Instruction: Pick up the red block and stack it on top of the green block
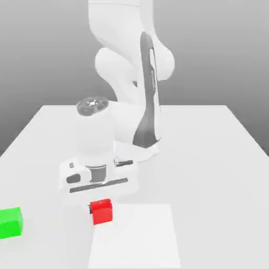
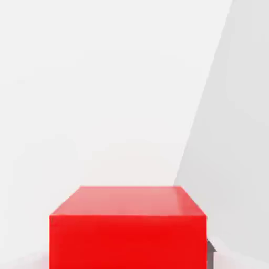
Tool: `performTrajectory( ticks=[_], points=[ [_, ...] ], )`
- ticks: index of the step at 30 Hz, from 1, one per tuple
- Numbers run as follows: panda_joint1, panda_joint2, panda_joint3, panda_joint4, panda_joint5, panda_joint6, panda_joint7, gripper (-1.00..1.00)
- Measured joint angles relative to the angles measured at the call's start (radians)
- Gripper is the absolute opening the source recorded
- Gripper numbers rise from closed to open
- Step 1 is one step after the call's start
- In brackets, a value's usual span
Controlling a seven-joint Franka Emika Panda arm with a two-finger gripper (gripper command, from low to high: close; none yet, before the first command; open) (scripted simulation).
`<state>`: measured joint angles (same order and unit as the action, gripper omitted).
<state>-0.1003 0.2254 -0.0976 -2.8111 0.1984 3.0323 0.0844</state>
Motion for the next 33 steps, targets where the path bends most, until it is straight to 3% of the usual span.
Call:
performTrajectory(
  ticks=[9,12,24,28,29,33],
  points=[
    [0.039,-0.235,-0.092,-0.036,-0.204,-0.194,0.148,-1.0],
    [-0.008,-0.244,-0.12,0.013,-0.226,-0.253,0.259,-1.0],
    [-0.211,-0.075,-0.25,0.363,-0.104,-0.445,0.788,-1.0],
    [-0.251,0.054,-0.217,0.397,-0.005,-0.358,0.762,-1.0],
    [-0.266,0.086,-0.198,0.4,0.015,-0.33,0.749,1.0],
    [-0.266,0.086,-0.198,0.4,0.015,-0.33,0.749,1.0]
  ],
)
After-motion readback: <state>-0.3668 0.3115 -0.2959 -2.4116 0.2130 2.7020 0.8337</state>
